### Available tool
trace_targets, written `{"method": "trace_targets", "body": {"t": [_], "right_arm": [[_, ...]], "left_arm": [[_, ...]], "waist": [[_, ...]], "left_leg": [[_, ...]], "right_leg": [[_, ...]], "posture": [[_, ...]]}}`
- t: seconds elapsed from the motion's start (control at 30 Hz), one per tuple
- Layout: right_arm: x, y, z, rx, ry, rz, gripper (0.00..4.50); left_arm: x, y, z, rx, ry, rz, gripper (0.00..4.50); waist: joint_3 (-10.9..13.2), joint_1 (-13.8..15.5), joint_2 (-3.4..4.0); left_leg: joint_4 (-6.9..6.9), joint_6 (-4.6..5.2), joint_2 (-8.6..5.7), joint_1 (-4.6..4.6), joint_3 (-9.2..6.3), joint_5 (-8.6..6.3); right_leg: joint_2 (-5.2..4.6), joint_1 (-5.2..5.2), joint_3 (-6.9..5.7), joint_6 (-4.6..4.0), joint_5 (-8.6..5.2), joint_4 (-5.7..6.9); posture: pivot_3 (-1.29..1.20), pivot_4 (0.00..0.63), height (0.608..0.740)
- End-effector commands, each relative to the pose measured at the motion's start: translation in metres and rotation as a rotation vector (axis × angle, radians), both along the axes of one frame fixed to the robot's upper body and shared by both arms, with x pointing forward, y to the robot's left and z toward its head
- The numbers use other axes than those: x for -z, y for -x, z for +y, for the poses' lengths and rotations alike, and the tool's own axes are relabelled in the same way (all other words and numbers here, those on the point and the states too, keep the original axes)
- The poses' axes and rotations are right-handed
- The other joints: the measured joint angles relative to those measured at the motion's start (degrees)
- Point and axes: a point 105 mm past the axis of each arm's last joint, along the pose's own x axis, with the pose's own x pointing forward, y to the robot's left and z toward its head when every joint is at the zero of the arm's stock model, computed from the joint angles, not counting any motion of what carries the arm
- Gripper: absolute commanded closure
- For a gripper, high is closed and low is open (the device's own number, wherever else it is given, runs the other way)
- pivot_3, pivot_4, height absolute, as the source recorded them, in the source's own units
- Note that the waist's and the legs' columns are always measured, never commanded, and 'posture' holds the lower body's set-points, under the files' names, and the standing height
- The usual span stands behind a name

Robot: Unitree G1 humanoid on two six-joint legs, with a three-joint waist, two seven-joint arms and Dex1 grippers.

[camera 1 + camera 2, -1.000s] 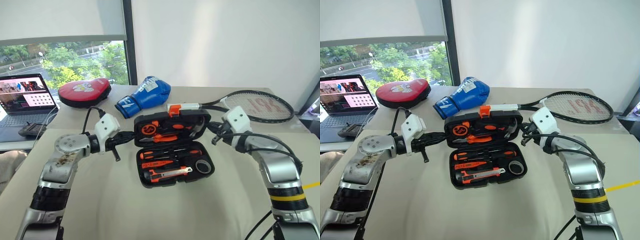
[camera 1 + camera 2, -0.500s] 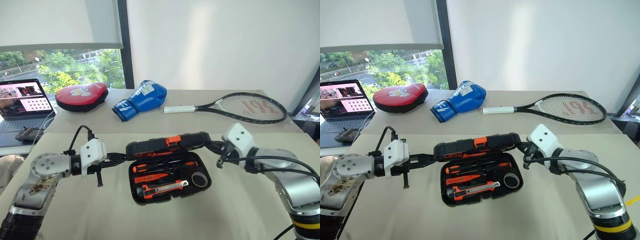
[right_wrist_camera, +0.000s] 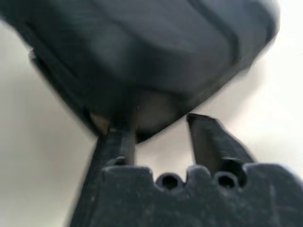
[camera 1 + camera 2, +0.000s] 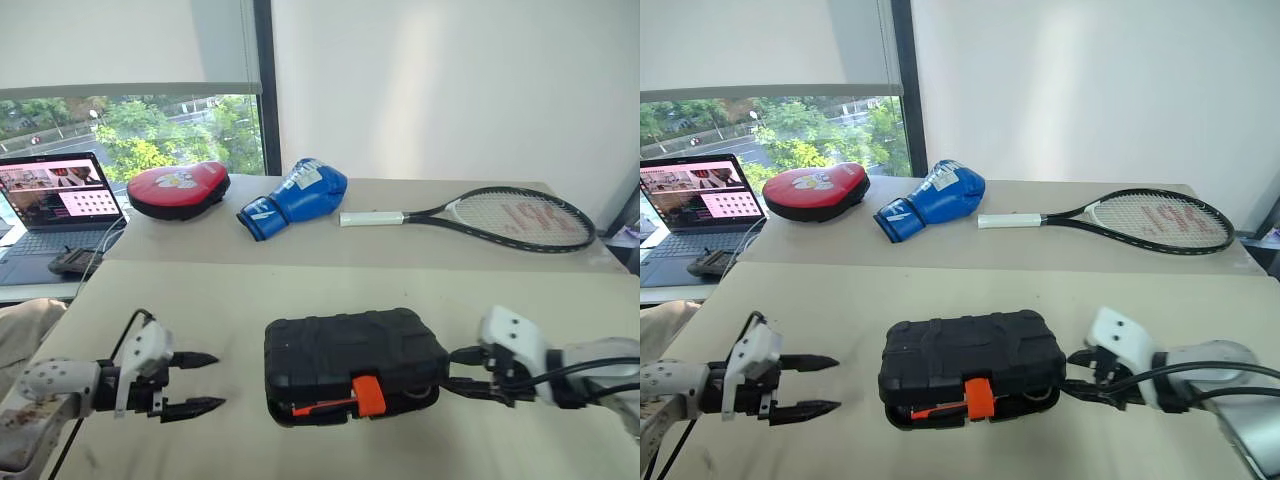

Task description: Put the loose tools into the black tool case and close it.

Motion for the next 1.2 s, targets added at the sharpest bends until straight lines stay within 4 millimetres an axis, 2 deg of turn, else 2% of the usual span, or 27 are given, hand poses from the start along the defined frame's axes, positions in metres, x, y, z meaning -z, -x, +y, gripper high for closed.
{"method": "trace_targets", "body": {"t": [0.03, 0.1, 0.13, 0.17, 0.27, 0.33, 0.4, 0.43, 0.47, 0.53, 0.57, 0.67, 0.77, 0.9, 0.97, 1.1, 1.2], "right_arm": [[-0.022, 0.027, 0.005, -0.084, -0.032, 0.024, 1.77], [-0.020, 0.030, 0.009, -0.047, -0.097, 0.060, 2.33], [-0.019, 0.030, 0.010, -0.036, -0.113, 0.071, 2.54], [-0.013, 0.037, 0.016, -0.074, -0.115, 0.110, 2.95], [0.009, 0.054, 0.048, -0.188, -0.155, 0.230, 3.87], [0.024, 0.052, 0.061, -0.203, -0.150, 0.255, 4.50], [0.036, 0.040, 0.070, -0.189, -0.128, 0.231, 4.50], [0.040, 0.033, 0.074, -0.179, -0.119, 0.210, 4.50], [0.042, 0.024, 0.078, -0.165, -0.115, 0.183, 4.50], [0.041, -0.013, 0.093, -0.116, -0.127, 0.084, 4.50], [0.040, -0.025, 0.098, -0.099, -0.128, 0.053, 4.50], [0.027, -0.071, 0.120, -0.041, -0.172, -0.024, 4.50], [0.025, -0.093, 0.129, -0.032, -0.163, -0.050, 4.50], [0.023, -0.092, 0.126, -0.075, -0.174, -0.065, 4.50], [0.015, -0.083, 0.125, -0.064, -0.252, -0.073, 4.50], [0.012, -0.054, 0.119, -0.051, -0.319, -0.060, 3.34], [0.010, -0.047, 0.114, 0.048, -0.363, -0.061, 2.29]], "left_arm": [[-0.021, -0.018, 0.004, -0.108, 0.079, -0.057, 0.71], [-0.030, -0.028, 0.000, -0.145, 0.151, -0.047, 1.27], [-0.033, -0.030, -0.001, -0.152, 0.168, -0.042, 1.41], [-0.036, -0.032, -0.005, -0.146, 0.180, -0.048, 1.88], [-0.046, -0.043, -0.020, -0.159, 0.244, -0.067, 2.87], [-0.050, -0.048, -0.031, -0.162, 0.264, -0.078, 3.64], [-0.052, -0.052, -0.041, -0.159, 0.275, -0.082, 4.39], [-0.053, -0.054, -0.044, -0.160, 0.283, -0.081, 4.46], [-0.055, -0.056, -0.047, -0.166, 0.289, -0.083, 4.46], [-0.064, -0.062, -0.059, -0.158, 0.314, -0.092, 4.46], [-0.067, -0.063, -0.062, -0.155, 0.316, -0.098, 4.46], [-0.084, -0.075, -0.073, -0.151, 0.339, -0.122, 4.46], [-0.094, -0.083, -0.086, -0.120, 0.332, -0.142, 4.46], [-0.088, -0.102, -0.111, -0.096, 0.295, -0.123, 4.46], [-0.069, -0.111, -0.115, -0.109, 0.211, -0.102, 4.46], [-0.036, -0.121, -0.113, -0.128, 0.119, -0.038, 4.50], [-0.007, -0.121, -0.105, -0.122, 0.003, -0.007, 4.50]], "waist": [[0.0, 0.2, -0.07], [0.0, 0.2, -0.27], [0.0, 0.2, -0.38], [0.0, 0.2, -0.40], [0.0, 0.0, -0.40], [0.1, -0.2, -0.47], [0.1, -0.4, -0.53], [0.1, -0.5, -0.55], [0.1, -0.6, -0.56], [0.2, -0.7, -0.67], [0.3, -0.9, -0.87], [0.4, -1.3, -1.00], [0.4, -1.2, -1.02], [0.4, -0.2, -1.00], [0.4, -0.1, -0.99], [0.4, -0.6, -0.96], [0.4, -0.6, -0.94]], "left_leg": [[-0.03, -0.01, 0.08, 0.12, -0.02, 0.00], [-0.05, -0.04, 0.20, 0.21, -0.02, 0.00], [-0.03, -0.08, 0.24, 0.21, -0.03, 0.02], [-0.03, -0.13, 0.26, 0.20, -0.03, 0.05], [-0.04, -0.15, 0.25, 0.23, 0.01, 0.07], [-0.06, -0.21, 0.28, 0.23, -0.01, 0.10], [-0.07, -0.27, 0.25, 0.20, -0.02, 0.14], [-0.05, -0.30, 0.25, 0.18, -0.01, 0.15], [-0.05, -0.35, 0.22, 0.14, 0.00, 0.19], [-0.03, -0.62, 0.20, 0.15, 0.02, 0.34], [-0.03, -0.74, 0.21, 0.18, 0.03, 0.42], [-0.03, -0.64, 0.27, 0.11, 0.01, 0.48], [-0.09, -0.74, 0.27, 0.05, 0.00, 0.77], [-0.21, -0.81, 0.23, 0.01, -0.02, 0.82], [-0.19, -1.06, 0.18, -0.31, 0.00, 0.98], [-0.16, -0.93, 0.13, -0.74, 0.04, 0.93], [-0.14, -0.85, 0.14, -0.76, 0.05, 0.88]], "right_leg": [[0.08, 0.10, -0.02, -0.01, 0.00, -0.03], [0.31, 0.19, -0.02, -0.04, 0.00, -0.03], [0.57, 0.19, 0.01, -0.06, 0.01, -0.02], [0.62, 0.18, 0.04, -0.12, 0.06, -0.03], [0.61, 0.15, 0.15, -0.14, 0.06, 0.00], [0.65, 0.13, 0.13, -0.15, 0.07, 0.00], [0.64, 0.09, 0.15, -0.17, 0.08, 0.03], [0.65, 0.08, 0.15, -0.18, 0.09, 0.01], [0.64, 0.05, 0.16, -0.20, 0.10, 0.01], [0.67, 0.03, 0.18, -0.21, 0.11, 0.01], [0.73, 0.04, 0.18, -0.27, 0.15, -0.01], [0.94, -0.08, 0.15, -0.56, 0.37, 0.06], [1.11, -0.22, 0.15, -0.70, 0.51, 0.17], [1.10, -0.29, 0.09, -0.67, 0.47, 0.32], [1.07, -0.54, 0.11, -0.63, 0.46, 0.27], [1.05, -0.81, 0.12, -0.43, 0.53, 0.24], [1.01, -0.78, 0.10, -0.33, 0.51, 0.14]], "posture": [[0.00, 0.150, 0.740], [0.00, 0.150, 0.740], [0.00, 0.150, 0.740], [0.00, 0.150, 0.740], [0.00, 0.150, 0.740], [0.00, 0.150, 0.740], [0.00, 0.150, 0.740], [0.00, 0.150, 0.740], [0.00, 0.150, 0.740], [0.00, 0.150, 0.740], [0.00, 0.150, 0.740], [0.00, 0.150, 0.740], [0.00, 0.150, 0.740], [0.00, 0.150, 0.740], [0.00, 0.150, 0.740], [0.00, 0.150, 0.740], [0.00, 0.150, 0.740]]}}
